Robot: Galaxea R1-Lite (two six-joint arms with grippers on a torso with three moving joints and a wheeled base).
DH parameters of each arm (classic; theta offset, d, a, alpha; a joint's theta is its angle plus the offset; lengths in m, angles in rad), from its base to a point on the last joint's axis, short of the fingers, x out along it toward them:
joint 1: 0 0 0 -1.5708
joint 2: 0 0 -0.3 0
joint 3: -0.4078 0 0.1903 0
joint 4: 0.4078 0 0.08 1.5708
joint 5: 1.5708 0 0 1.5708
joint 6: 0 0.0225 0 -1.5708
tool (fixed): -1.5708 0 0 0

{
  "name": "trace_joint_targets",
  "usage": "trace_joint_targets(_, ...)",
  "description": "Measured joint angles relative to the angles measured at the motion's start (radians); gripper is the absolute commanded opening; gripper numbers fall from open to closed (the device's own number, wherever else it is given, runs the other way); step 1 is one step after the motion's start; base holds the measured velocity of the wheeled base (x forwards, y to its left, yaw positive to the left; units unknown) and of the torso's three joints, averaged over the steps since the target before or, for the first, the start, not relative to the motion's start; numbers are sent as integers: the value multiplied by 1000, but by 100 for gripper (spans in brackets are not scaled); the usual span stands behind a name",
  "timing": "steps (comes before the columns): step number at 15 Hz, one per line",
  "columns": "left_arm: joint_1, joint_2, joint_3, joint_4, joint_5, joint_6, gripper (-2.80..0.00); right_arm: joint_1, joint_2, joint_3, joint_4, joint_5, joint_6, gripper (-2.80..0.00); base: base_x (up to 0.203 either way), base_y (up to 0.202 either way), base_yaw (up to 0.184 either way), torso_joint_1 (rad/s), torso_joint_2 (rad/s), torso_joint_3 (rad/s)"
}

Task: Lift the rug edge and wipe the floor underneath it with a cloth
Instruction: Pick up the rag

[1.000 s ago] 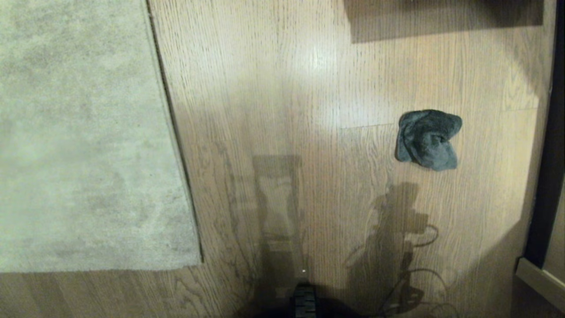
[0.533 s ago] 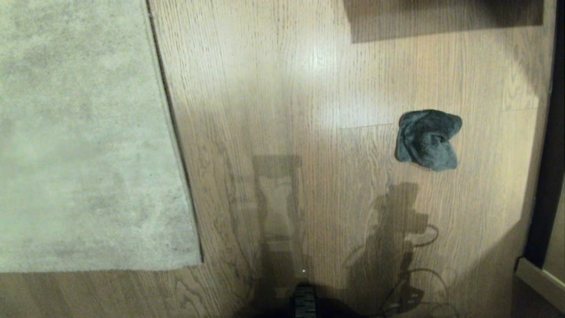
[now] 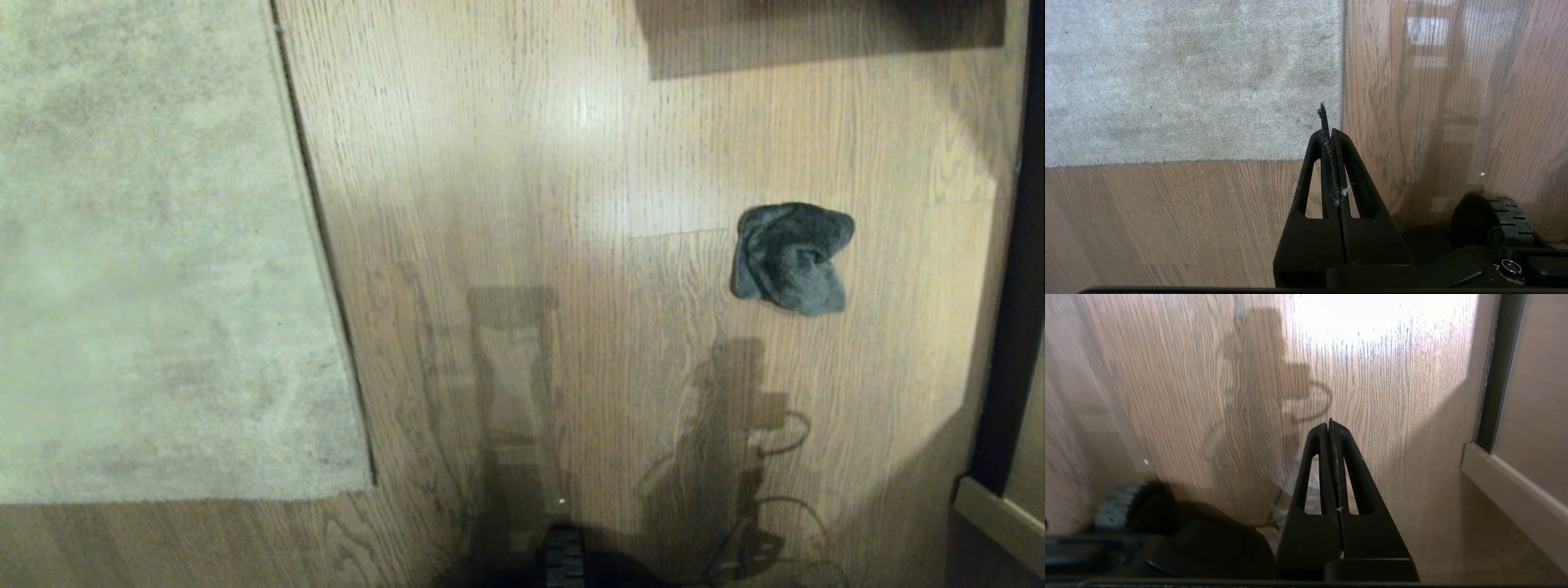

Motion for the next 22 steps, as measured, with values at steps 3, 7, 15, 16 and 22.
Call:
trace_joint_targets(3,0,0,0,0,0,0,-280,0,55,-10,-7,25,-67,-280,0,0,0,0,0,0)
trace_joint_targets(7,0,0,0,0,0,0,-280,1,213,-148,-12,89,-90,-280,0,0,0,0,0,0)
trace_joint_targets(15,0,0,0,0,0,0,-280,2,450,-199,-36,200,-231,-280,0,0,0,0,0,0)
trace_joint_targets(16,0,0,0,0,0,1,-280,2,483,-199,-48,200,-251,-280,0,0,0,0,0,0)
trace_joint_targets(22,0,0,0,0,0,0,-280,4,674,-197,-162,251,-328,-280,0,0,0,0,0,0)
